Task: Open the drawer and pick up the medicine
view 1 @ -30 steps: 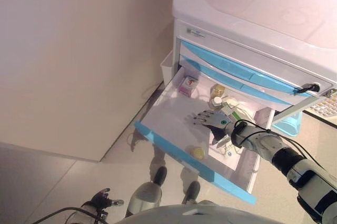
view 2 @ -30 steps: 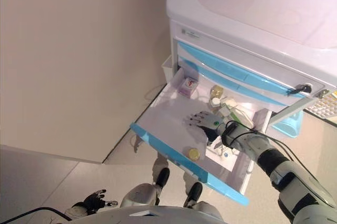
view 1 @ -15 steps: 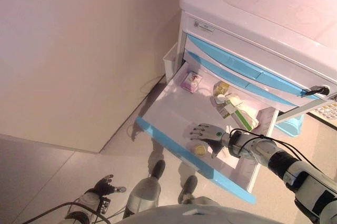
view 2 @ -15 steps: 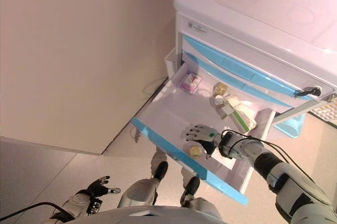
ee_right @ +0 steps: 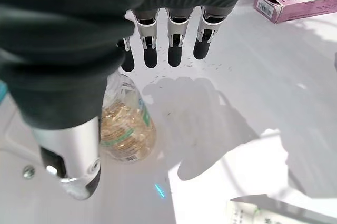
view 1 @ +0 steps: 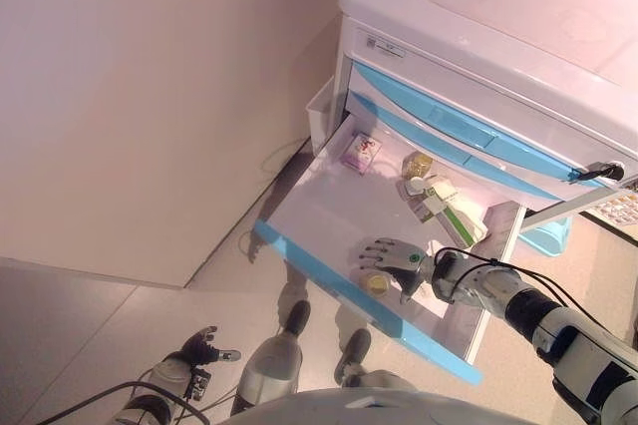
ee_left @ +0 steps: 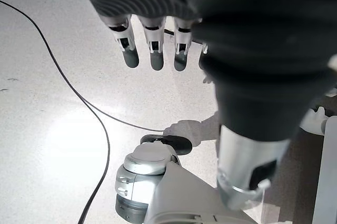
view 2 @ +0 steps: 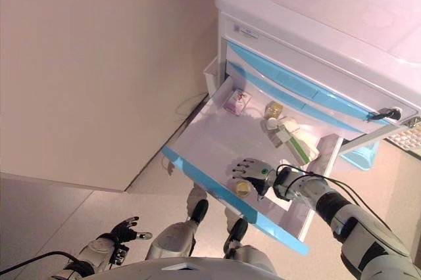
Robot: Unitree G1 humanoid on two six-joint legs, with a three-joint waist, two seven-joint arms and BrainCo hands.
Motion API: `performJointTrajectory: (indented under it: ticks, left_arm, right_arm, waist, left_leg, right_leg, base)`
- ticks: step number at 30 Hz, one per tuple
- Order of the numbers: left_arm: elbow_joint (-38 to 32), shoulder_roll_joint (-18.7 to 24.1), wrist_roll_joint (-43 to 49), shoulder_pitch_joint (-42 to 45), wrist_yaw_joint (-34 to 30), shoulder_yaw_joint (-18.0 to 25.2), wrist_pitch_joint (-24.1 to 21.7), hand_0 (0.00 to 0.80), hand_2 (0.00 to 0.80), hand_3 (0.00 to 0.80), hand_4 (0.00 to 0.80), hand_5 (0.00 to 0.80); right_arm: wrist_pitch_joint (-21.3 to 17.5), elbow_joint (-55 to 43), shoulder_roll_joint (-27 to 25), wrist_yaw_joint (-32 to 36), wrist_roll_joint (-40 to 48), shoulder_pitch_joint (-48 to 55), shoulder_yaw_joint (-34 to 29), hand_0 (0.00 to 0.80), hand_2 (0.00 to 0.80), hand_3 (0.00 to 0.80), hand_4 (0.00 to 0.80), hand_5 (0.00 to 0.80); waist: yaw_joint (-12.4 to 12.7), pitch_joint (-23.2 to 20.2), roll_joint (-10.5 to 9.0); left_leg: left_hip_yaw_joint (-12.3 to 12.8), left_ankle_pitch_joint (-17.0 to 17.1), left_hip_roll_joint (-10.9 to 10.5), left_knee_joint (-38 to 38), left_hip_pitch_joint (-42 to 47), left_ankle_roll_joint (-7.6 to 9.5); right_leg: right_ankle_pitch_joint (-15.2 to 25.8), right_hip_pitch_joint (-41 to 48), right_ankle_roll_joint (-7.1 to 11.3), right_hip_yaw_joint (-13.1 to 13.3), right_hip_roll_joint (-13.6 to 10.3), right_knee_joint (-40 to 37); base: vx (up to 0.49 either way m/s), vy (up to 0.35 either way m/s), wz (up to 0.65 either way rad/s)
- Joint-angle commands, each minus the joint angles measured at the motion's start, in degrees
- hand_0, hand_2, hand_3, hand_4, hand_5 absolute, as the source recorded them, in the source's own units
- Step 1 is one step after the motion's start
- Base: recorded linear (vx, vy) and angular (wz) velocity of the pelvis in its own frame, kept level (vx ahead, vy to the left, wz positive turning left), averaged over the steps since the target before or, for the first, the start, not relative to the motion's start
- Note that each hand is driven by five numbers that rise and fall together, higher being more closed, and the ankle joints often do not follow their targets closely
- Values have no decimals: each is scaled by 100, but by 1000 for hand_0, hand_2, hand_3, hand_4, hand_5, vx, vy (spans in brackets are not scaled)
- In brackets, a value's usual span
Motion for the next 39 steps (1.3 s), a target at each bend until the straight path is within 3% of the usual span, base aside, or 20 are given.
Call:
performJointTrajectory:
  ticks: [1,23,26,39]
  left_arm:
    - [262,51,50,-82,27,-91,-47,0,0,0,0,0]
    - [330,29,98,-84,10,-40,-96,0,0,0,0,0]
    - [324,38,110,-66,9,-40,-102,0,0,0,0,0]
    - [327,37,100,-117,11,-48,-83,0,0,0,0,0]
  right_arm:
    - [-5,-304,85,-220,5,22,111,0,0,0,0,0]
    - [-14,-280,230,152,-10,30,272,0,0,0,0,0]
    - [1,-236,240,138,0,75,256,800,800,800,800,800]
    - [-46,-182,229,108,-18,43,264,800,800,800,800,800]
  waist:
    - [-34,-115,38]
    - [11,-137,48]
    - [16,-141,46]
    - [13,-140,28]
  left_leg:
    - [144,-384,-155,-33,-70,-27]
    - [98,-376,-172,-39,-66,-23]
    - [98,-379,-170,-40,-60,-22]
    - [83,-380,-169,-40,-63,-25]
  right_leg:
    - [-497,174,343,94,-125,413]
    - [-509,183,342,54,-148,427]
    - [-506,187,347,46,-151,425]
    - [-504,184,342,59,-141,417]
  base:
    - [0,0,0]
    - [0,0,0]
    - [0,0,0]
    - [0,0,0]
